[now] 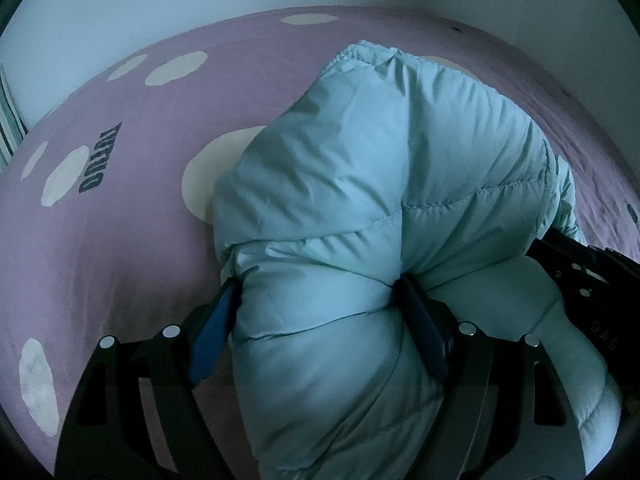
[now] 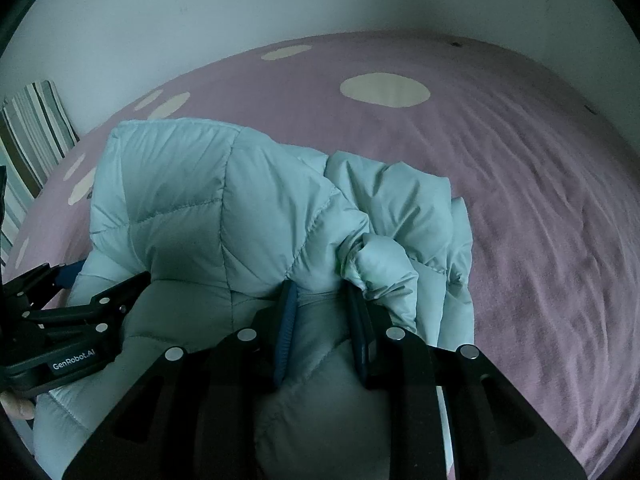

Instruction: Fold large clothes

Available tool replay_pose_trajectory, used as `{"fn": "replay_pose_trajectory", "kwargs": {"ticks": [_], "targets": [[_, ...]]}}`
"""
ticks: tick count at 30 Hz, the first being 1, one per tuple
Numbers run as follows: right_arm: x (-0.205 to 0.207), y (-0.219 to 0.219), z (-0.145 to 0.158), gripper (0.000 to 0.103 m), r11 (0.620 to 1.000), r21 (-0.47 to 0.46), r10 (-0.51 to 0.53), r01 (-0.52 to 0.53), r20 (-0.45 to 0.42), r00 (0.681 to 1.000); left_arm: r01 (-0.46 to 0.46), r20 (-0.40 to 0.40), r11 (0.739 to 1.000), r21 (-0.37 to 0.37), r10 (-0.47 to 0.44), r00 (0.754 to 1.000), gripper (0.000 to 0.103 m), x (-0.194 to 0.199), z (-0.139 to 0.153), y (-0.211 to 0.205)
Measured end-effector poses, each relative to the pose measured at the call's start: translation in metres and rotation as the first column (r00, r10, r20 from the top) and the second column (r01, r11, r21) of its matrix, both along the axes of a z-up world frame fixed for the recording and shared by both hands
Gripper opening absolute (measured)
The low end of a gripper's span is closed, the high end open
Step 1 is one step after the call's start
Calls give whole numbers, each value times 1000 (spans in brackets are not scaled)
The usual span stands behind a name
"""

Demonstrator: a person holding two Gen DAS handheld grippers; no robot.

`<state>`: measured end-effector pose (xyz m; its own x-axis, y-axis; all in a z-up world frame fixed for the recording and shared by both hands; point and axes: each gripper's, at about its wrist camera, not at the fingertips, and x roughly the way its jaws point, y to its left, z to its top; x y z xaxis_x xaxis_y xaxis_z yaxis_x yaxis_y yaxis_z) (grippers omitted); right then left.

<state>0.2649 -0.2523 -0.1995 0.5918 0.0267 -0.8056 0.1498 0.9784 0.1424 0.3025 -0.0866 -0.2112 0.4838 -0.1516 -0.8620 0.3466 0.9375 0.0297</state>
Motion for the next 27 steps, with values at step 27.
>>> {"fn": "replay_pose_trajectory", "kwargs": {"ticks": [27], "targets": [[-75, 6, 57, 59, 999, -33, -32, 36, 118, 993, -114, 29, 981, -156, 120, 992, 87, -62, 57, 56]]}}
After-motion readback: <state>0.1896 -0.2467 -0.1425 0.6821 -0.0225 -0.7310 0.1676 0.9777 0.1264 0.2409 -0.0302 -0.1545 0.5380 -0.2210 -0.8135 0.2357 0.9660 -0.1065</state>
